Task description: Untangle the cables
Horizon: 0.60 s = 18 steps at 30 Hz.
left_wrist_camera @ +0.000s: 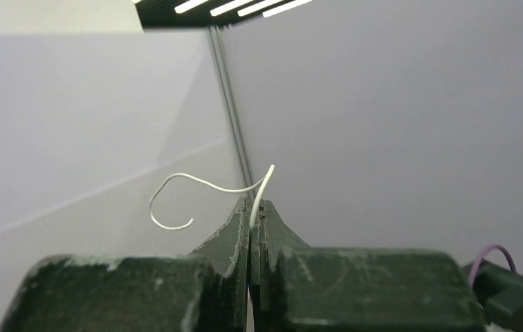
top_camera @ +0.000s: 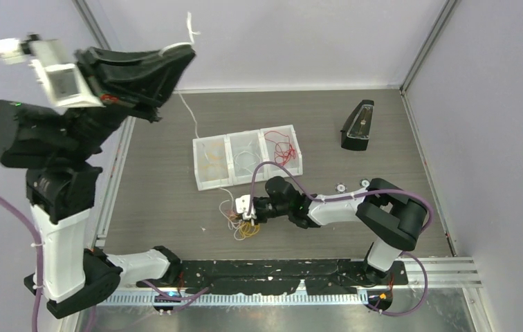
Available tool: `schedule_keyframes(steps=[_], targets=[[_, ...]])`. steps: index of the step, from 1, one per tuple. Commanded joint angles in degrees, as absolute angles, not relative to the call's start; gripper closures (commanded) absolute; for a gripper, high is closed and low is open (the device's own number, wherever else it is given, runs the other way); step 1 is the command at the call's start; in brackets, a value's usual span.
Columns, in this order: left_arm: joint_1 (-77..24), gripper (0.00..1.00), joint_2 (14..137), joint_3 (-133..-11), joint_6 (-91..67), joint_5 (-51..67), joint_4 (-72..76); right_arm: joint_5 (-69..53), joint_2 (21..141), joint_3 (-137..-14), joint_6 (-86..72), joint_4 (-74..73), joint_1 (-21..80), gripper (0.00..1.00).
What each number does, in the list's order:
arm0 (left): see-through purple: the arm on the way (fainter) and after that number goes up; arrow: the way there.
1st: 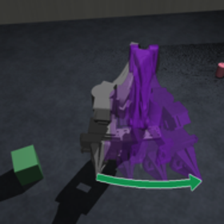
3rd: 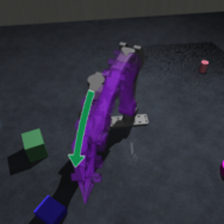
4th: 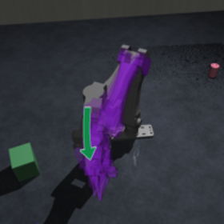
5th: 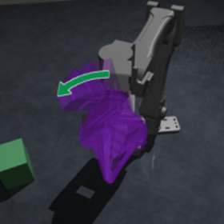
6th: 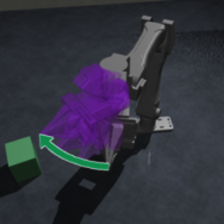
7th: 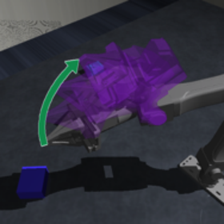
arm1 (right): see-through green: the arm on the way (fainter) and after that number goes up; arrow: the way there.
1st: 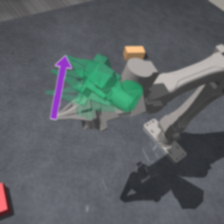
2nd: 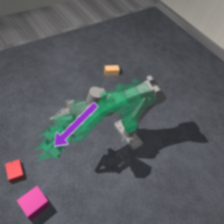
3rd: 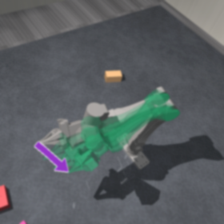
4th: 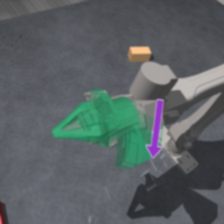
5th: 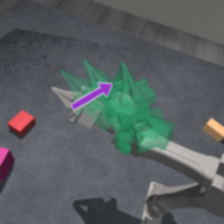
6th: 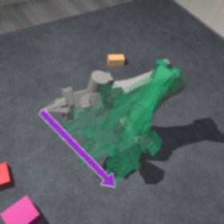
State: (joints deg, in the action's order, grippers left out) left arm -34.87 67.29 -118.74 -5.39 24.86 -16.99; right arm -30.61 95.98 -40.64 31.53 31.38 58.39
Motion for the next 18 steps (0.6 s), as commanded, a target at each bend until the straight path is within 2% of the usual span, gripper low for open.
schedule_keyframes(steps=[1, 6, 8, 10, 12, 18], targets=[[-34.3, 1.0, 69.1, -127.9, -3.2, 20.9, -15.4, -29.5, 95.3, -38.8, 43.4, 28.6, 58.7, 0.85], [-34.3, 1.0, 69.7, -131.0, -0.6, 19.2, -13.8, -28.7, 92.8, -34.9, 52.9, 21.2, 58.7, 0.92], [-34.4, 1.0, 70.1, -132.3, 1.3, 17.8, -13.3, -27.6, 92.3, -34.3, 54.6, 18.9, 58.6, 0.91], [-34.3, 1.0, 70.3, -133.2, 2.1, 17.8, -14.2, -27.4, 91.4, -33.6, 55.5, 17.4, 58.4, 0.86], [-34.4, 1.0, 69.1, -129.7, 2.3, 18.3, -15.1, -27.1, 89.8, -34.4, 56.0, 14.9, 58.3, 0.69], [-34.3, 1.0, 64.5, -113.1, 5.0, 16.3, -15.0, -28.9, 85.7, -47.7, 43.7, -3.3, 54.3, 0.39]])
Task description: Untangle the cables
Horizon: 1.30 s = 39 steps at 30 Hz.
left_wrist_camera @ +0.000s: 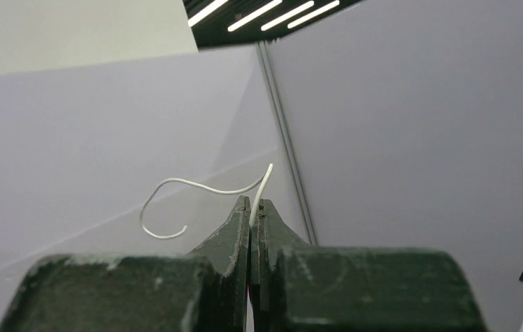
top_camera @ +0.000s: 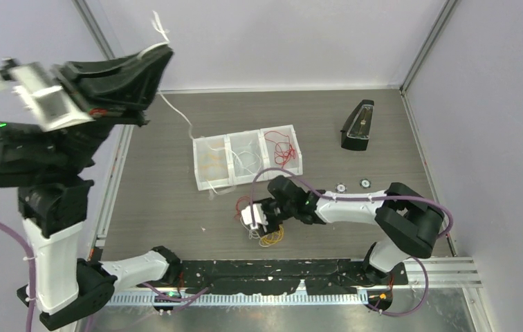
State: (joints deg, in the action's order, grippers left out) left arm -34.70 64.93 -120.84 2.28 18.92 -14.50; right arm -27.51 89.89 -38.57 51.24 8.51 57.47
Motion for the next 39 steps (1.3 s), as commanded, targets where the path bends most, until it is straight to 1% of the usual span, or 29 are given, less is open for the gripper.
schedule_keyframes(steps=[1, 3, 6, 9, 11, 16, 20, 25, 29, 33, 39], targets=[[-34.3, 1.0, 64.2, -111.1, 5.3, 16.0, -14.9, -29.7, 85.0, -48.6, 42.4, -5.6, 52.7, 0.37], [-34.3, 1.0, 64.0, -106.3, 5.0, 16.1, -13.8, -31.3, 82.8, -50.2, 39.2, -7.3, 51.1, 0.29], [-34.2, 1.0, 64.9, -101.6, 4.8, 17.0, -11.8, -32.4, 78.1, -49.8, 36.7, -9.0, 50.1, 0.22], [-34.0, 1.0, 66.7, -98.2, 5.1, 16.7, -9.3, -32.4, 72.6, -47.9, 35.6, -10.8, 49.5, 0.12], [-33.4, 1.0, 68.4, -96.3, 5.4, 16.8, -7.1, -32.1, 69.7, -46.7, 35.2, -11.9, 48.9, 0.09], [-30.4, 1.0, 73.7, -92.9, 4.8, 16.5, -0.9, -32.0, 66.2, -43.5, 33.4, -12.5, 45.9, 0.07], [-25.7, 1.0, 78.2, -96.1, -4.5, 18.0, 0.6, -31.7, 66.3, -41.1, 33.1, -12.4, 44.4, 0.07], [-21.1, 1.0, 78.0, -99.8, -14.9, 28.4, 2.3, -29.1, 70.8, -40.6, 28.8, -11.0, 40.8, 0.09], [-20.8, 1.0, 74.2, -100.8, -18.9, 33.8, 4.8, -25.0, 77.4, -46.0, 21.7, -13.7, 37.5, 0.12], [-20.8, 1.0, 72.4, -103.0, -17.4, 32.7, 3.2, -24.2, 82.4, -50.4, 16.2, -17.5, 35.3, 0.13], [-20.8, 1.0, 75.7, -102.1, -6.6, 29.7, 2.1, -26.5, 80.5, -50.6, 14.8, -16.0, 34.0, 0.12]])
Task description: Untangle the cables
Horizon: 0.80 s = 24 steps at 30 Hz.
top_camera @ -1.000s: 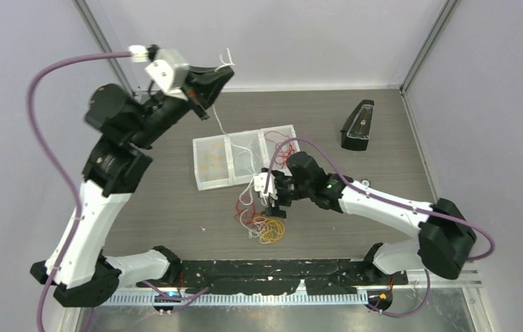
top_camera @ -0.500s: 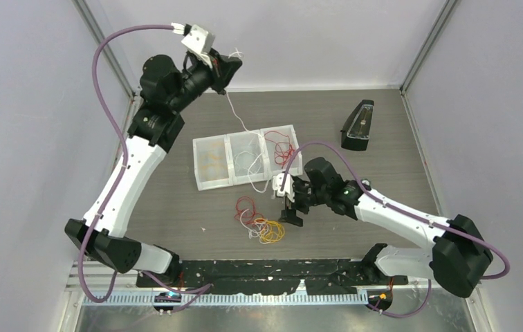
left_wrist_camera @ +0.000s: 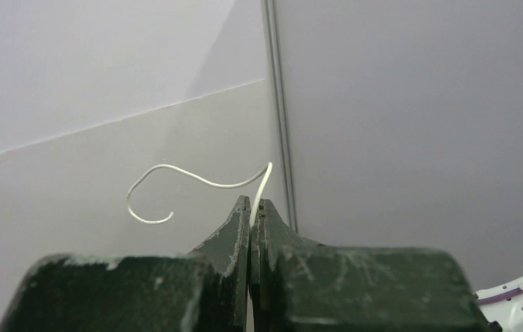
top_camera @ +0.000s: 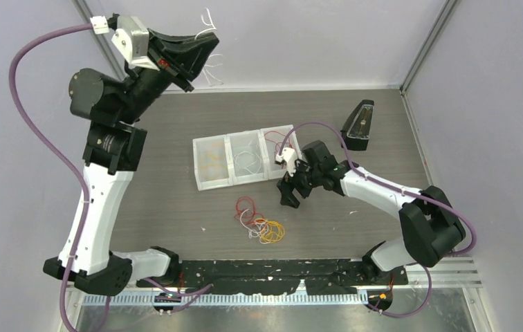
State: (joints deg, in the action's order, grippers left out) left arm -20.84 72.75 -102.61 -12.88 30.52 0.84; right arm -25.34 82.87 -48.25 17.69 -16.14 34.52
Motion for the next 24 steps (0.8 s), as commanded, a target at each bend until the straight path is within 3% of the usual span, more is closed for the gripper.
schedule_keyframes(steps=[1, 16, 24], targets=[[-20.8, 1.0, 76.6, -101.9, -5.8, 29.2, 2.3, -26.7, 80.2, -51.0, 15.1, -16.0, 33.8, 0.12], [-20.9, 1.0, 84.5, -88.7, -0.4, 33.1, 9.0, -28.6, 79.7, -52.7, 15.3, -17.9, 30.3, 0.12], [-20.8, 1.0, 88.0, -90.8, -0.2, 32.3, 8.0, -28.0, 80.0, -51.4, 15.1, -16.4, 27.9, 0.11]])
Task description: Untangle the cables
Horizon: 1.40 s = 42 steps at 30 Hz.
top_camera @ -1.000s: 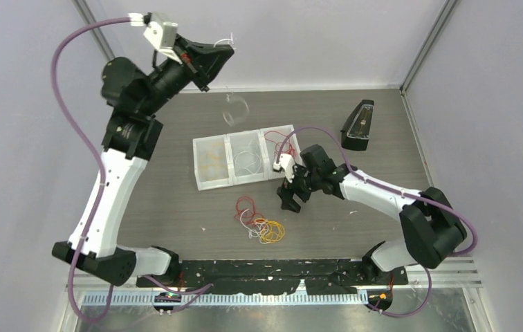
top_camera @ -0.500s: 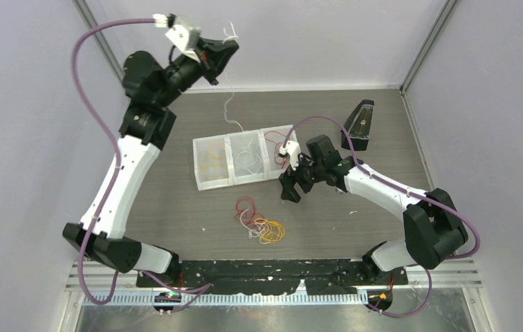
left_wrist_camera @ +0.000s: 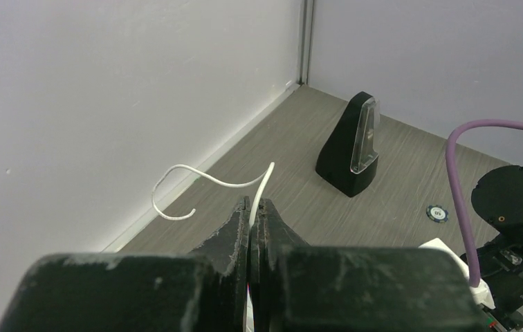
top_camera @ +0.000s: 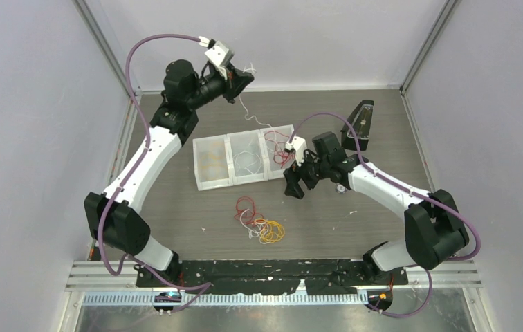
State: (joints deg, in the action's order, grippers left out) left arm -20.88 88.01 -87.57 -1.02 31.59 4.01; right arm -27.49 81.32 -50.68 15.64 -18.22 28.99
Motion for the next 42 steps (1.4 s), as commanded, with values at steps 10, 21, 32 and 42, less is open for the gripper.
schedule_keyframes(steps=[10, 21, 32, 42], targets=[[-20.9, 1.0, 85.6, -96.7, 0.6, 29.3, 3.9, -28.3, 79.7, -50.4, 15.8, -16.3, 26.2, 0.11], [-20.3, 1.0, 86.8, -95.3, 2.6, 27.6, 0.1, -29.7, 80.6, -49.8, 15.5, -16.5, 26.2, 0.11], [-20.3, 1.0, 90.3, -86.8, 6.8, 27.5, 0.2, -29.7, 80.9, -49.1, 14.9, -16.1, 26.1, 0.1], [-20.9, 1.0, 96.3, -75.7, 10.3, 27.1, -7.0, -29.8, 80.9, -48.1, 15.0, -16.1, 25.5, 0.1]])
